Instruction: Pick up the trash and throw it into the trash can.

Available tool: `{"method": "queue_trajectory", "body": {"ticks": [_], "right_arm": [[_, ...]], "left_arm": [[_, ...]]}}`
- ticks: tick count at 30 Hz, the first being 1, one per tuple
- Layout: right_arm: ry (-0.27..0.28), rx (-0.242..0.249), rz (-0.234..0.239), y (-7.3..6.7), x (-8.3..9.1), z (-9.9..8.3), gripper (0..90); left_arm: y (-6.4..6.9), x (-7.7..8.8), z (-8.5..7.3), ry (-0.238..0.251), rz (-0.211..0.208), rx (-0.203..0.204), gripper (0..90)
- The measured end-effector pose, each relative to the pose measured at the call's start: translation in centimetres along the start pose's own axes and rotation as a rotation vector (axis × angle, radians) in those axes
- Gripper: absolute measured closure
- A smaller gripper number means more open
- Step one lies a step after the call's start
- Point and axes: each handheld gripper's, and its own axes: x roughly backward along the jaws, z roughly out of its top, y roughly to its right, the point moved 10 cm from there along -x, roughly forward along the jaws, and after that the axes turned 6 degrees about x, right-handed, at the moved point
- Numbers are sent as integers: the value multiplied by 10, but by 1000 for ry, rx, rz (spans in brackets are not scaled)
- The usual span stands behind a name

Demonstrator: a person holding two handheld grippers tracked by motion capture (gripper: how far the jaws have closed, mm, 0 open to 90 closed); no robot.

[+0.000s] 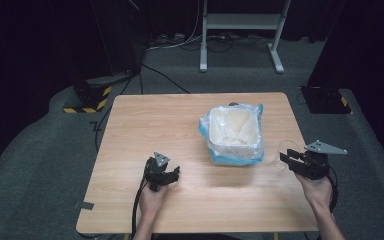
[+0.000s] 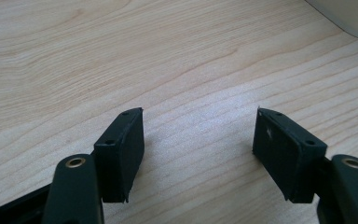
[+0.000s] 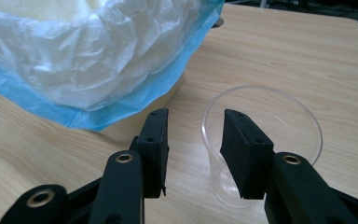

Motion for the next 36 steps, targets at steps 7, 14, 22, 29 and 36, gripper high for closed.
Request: {"method": "queue_trajectory", "body": {"ticks": [7, 14, 22, 29, 36], "right_arm": [[-34, -21, -15, 9, -13, 1, 655], [-47, -11, -19, 11, -20, 2, 688], [-80, -15, -10, 11, -30, 0, 763], [-84, 8, -17, 9, -32, 1, 843], [-65, 20, -21, 8, -28, 5, 853]], "left_arm": [[0, 0, 0, 0, 0, 0, 335], [0, 0, 0, 0, 0, 0, 335], [0, 0, 0, 0, 0, 0, 335], [0, 0, 0, 0, 0, 0, 335], [0, 0, 0, 0, 0, 0, 335]]}}
